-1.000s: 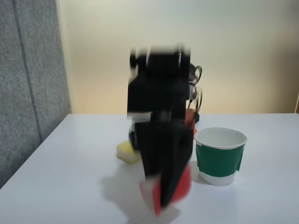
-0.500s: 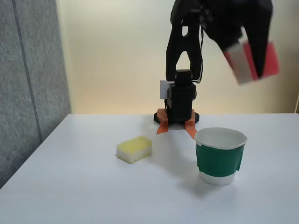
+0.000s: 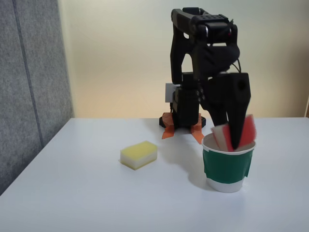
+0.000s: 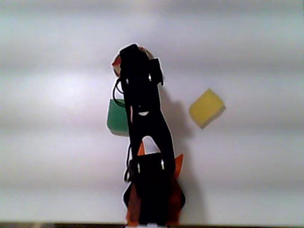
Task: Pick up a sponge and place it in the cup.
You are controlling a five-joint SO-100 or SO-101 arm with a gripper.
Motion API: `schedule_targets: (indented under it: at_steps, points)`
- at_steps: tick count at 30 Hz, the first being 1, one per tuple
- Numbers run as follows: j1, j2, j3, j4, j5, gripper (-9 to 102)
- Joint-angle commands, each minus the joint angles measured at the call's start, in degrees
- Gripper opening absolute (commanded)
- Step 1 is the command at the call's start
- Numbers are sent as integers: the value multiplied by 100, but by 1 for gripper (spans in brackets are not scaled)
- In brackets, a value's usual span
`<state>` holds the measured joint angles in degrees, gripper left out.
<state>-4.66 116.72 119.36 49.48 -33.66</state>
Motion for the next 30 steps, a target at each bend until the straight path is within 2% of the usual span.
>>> schedule_targets:
  at_steps: [1,2,6,12,13,15,20,22,25,30]
  points:
    - [35,255,-167,-132,-369,33]
    - [70,255,-211,-272,-642,44]
    - [132,202,-510,-457,-1143,45]
    - [132,220,-642,-316,-905,45]
    - [132,264,-729,-158,-809,42]
    - [114,422,-949,299,-483,18]
    - [9,1160,-1397,1362,308,18]
    - [9,1635,-1274,1608,642,0]
    - [53,2602,-519,1608,967,0]
    - [378,4983,2443,923,1758,0]
